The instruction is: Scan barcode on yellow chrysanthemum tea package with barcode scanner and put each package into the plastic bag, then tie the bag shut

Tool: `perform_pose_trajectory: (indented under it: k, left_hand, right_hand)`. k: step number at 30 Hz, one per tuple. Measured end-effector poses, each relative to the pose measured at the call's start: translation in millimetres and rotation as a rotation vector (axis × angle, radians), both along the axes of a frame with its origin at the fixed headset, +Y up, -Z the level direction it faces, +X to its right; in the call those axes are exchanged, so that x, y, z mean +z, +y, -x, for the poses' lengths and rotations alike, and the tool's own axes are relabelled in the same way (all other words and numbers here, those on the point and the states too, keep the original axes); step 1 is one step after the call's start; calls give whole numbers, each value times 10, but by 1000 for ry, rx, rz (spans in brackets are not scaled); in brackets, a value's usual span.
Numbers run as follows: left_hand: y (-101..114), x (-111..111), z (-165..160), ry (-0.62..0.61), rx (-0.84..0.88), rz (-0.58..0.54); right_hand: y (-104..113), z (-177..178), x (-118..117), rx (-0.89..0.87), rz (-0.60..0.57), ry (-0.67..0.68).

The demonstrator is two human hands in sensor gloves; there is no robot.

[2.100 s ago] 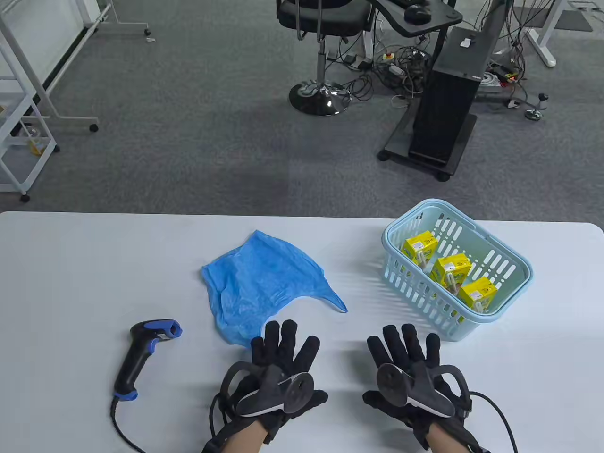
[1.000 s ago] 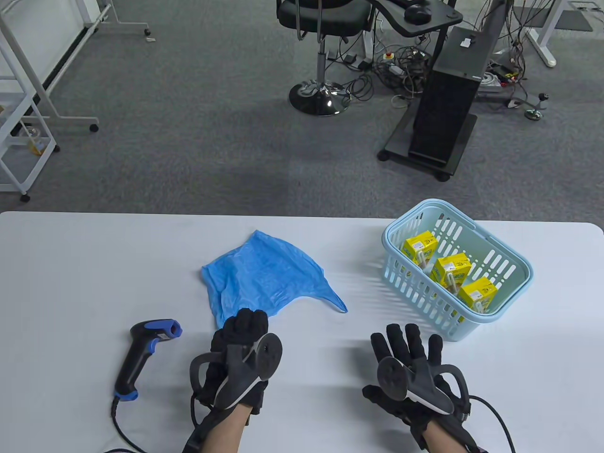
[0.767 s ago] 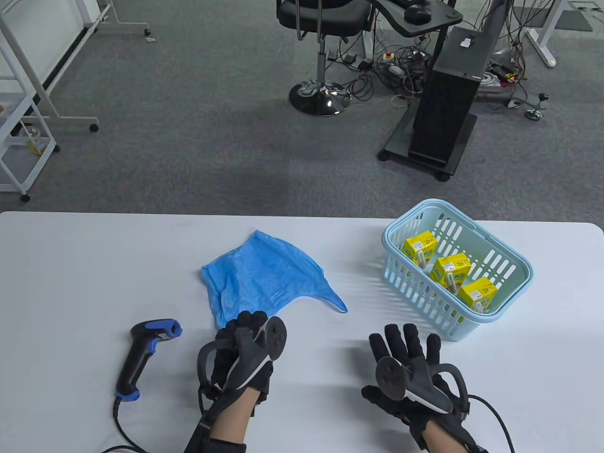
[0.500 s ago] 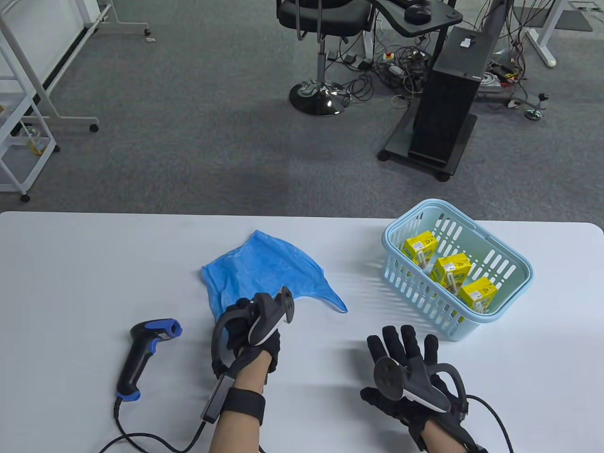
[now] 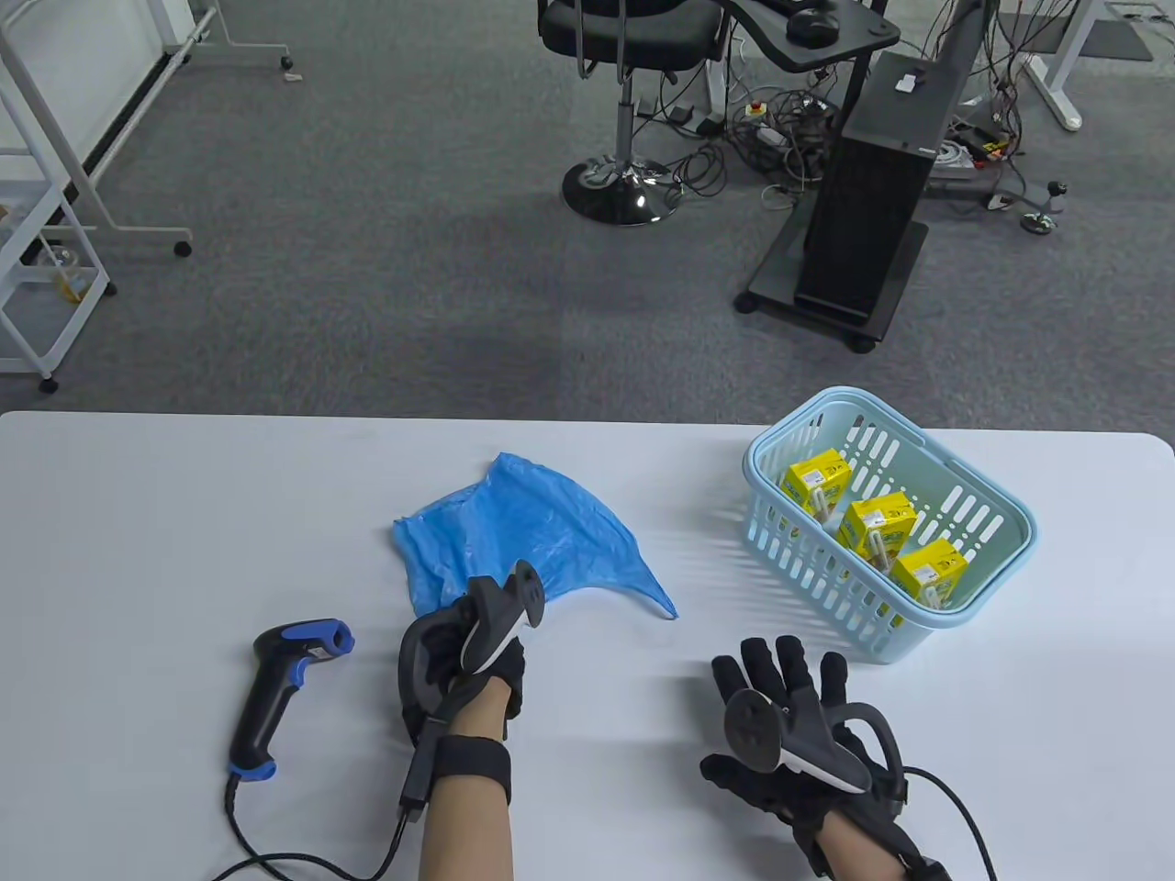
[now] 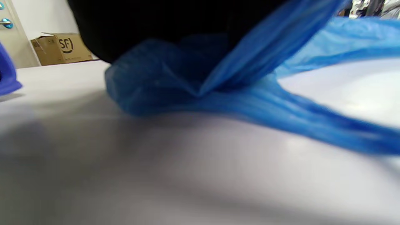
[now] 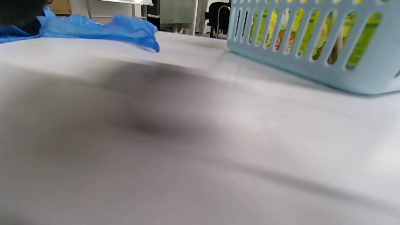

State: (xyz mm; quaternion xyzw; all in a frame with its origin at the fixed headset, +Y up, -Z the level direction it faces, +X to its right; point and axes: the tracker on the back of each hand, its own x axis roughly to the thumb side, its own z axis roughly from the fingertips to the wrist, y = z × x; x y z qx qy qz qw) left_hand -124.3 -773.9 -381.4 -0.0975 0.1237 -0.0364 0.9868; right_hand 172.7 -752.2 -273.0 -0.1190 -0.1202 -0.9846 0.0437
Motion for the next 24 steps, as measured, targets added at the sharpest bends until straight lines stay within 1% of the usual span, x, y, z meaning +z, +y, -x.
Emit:
perform_pose_trajectory:
  k: [2, 4, 8, 9, 11, 13, 14, 15, 16, 17, 18, 19, 20, 22, 24]
  left_hand:
    - [47, 44, 1, -23, 9, -11]
    - [129, 104, -19, -65, 32, -64]
    - [326, 271, -119, -174, 93, -125]
    - [387, 330, -157, -205, 97, -158]
    - [456, 420, -208, -242, 105, -187]
    - [498, 530, -253, -279, 138, -214]
    - [499, 585, -271, -288, 166, -231]
    - [495, 621, -284, -296, 187, -234]
    - [479, 672, -312, -314, 219, -231]
    - [473, 695, -334, -330, 230, -225]
    - [488, 718, -355, -360, 223, -179]
    - [514, 753, -372, -387, 229, -163]
    - [532, 772, -384, -407, 243, -170]
    - [585, 809, -418, -468, 298, -162]
    - [627, 852, -469, -540, 348, -157]
  right_hand:
    - [7, 8, 4, -8, -2, 1]
    - [14, 14, 9, -16, -3, 2]
    - [49, 37, 40, -17, -15, 11]
    - [71, 48, 53, -19, -25, 14]
    - [118, 69, 79, -32, -50, 22]
    - [171, 91, 99, -43, -71, 35]
    - [209, 109, 99, -57, -55, 46]
    - [239, 123, 95, -66, -40, 44]
    - [290, 134, 78, -78, -52, 37]
    - [330, 146, 60, -88, -77, 34]
    - [372, 165, 15, -89, -101, 33]
    - [420, 184, -41, -72, -125, 18]
    - [432, 194, -64, -67, -127, 14]
    - [417, 232, -133, -58, -114, 1]
    - [312, 275, -137, -40, -110, 2]
